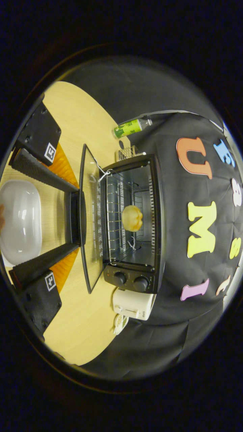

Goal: Open the toaster oven, put the food inside, and close the toaster oven door.

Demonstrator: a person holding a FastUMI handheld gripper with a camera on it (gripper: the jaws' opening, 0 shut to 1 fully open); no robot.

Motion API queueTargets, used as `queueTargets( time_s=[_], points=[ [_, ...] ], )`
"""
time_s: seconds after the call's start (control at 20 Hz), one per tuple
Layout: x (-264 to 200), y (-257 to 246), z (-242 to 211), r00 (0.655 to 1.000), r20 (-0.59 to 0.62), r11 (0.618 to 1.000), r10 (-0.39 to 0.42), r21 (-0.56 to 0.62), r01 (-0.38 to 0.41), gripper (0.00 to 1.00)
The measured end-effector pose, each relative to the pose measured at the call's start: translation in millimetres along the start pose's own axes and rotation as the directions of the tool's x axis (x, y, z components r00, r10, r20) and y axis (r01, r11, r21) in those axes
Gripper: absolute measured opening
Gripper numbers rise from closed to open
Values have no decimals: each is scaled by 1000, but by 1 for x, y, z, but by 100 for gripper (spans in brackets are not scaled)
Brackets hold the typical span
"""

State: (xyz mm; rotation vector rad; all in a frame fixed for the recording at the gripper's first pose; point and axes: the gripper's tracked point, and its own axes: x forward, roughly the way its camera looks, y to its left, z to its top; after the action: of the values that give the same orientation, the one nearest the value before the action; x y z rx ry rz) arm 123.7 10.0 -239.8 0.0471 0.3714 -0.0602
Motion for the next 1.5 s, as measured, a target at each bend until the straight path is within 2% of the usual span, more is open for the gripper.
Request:
queueTargets(
  time_s=[0.45, 0.75, 1.05, 1.25, 1.5],
  points=[
    [0, 3, 55, 991, 132, 1000, -9, -9, 11, 100],
    [6, 4, 83, 975, 221, 999, 21, 20, -27, 100],
    [9, -5, 86, 976, 217, 1000, 1, 11, -4, 100],
    [16, -2, 85, 981, 193, 1000, 16, 5, -17, 100],
    [-9, -9, 92, 971, 238, 999, 10, 46, -22, 100]
  ],
)
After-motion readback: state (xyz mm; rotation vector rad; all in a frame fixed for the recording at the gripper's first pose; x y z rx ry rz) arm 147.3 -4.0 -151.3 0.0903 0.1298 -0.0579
